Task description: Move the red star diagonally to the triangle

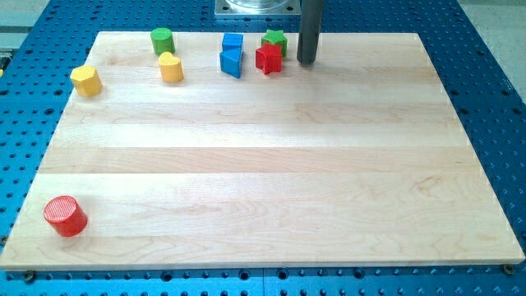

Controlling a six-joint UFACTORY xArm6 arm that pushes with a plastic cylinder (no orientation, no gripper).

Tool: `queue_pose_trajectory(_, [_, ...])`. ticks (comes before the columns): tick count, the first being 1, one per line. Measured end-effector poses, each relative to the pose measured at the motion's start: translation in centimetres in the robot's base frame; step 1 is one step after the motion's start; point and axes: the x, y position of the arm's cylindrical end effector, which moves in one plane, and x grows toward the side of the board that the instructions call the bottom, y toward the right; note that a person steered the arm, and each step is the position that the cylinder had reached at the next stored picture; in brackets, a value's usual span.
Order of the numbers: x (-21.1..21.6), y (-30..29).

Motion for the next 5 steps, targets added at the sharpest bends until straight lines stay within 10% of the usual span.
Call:
queue_pose_trajectory(3, [10.1,-5.4])
queue_pose_trajectory(5, [-2.2,-2.3])
